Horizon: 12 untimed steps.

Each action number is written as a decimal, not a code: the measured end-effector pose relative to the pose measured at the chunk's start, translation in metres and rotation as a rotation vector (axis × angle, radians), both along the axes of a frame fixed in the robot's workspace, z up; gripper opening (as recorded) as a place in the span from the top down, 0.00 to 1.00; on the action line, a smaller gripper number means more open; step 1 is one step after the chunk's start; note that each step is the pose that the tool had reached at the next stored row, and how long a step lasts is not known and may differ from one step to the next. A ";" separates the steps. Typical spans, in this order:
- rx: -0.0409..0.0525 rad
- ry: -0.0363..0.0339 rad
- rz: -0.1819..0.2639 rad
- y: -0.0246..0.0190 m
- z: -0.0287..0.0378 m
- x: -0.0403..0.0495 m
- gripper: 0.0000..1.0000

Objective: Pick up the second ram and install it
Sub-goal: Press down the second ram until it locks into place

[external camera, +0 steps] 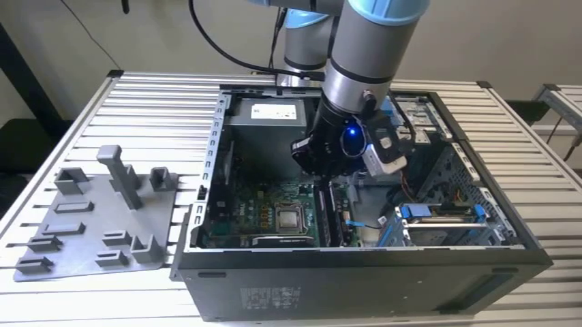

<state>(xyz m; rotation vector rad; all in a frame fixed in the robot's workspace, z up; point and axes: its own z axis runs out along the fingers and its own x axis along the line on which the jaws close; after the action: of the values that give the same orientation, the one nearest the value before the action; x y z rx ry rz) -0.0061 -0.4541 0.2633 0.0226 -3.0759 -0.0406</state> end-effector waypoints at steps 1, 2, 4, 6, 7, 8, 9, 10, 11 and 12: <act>0.0001 -0.0001 0.012 0.0000 0.0000 0.0000 0.89; 0.0001 -0.0002 0.030 0.0000 -0.0001 0.0000 0.89; -0.0001 -0.0020 0.068 0.0000 0.0000 0.0000 0.89; -0.0001 -0.0050 0.103 0.0000 0.0000 0.0000 0.89; -0.0002 -0.0066 0.123 0.0000 0.0000 0.0000 0.89; -0.0002 -0.0080 0.140 0.0000 0.0000 0.0000 0.89; -0.0003 -0.0090 0.159 0.0000 0.0000 0.0000 0.89; -0.0001 -0.0097 0.176 0.0000 0.0000 0.0000 0.89; -0.0001 -0.0100 0.194 0.0000 0.0000 0.0000 0.89; 0.0000 -0.0102 0.212 0.0000 0.0000 0.0000 0.89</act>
<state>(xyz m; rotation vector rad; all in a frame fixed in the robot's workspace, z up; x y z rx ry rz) -0.0061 -0.4541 0.2633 0.3496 -3.0640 -0.0297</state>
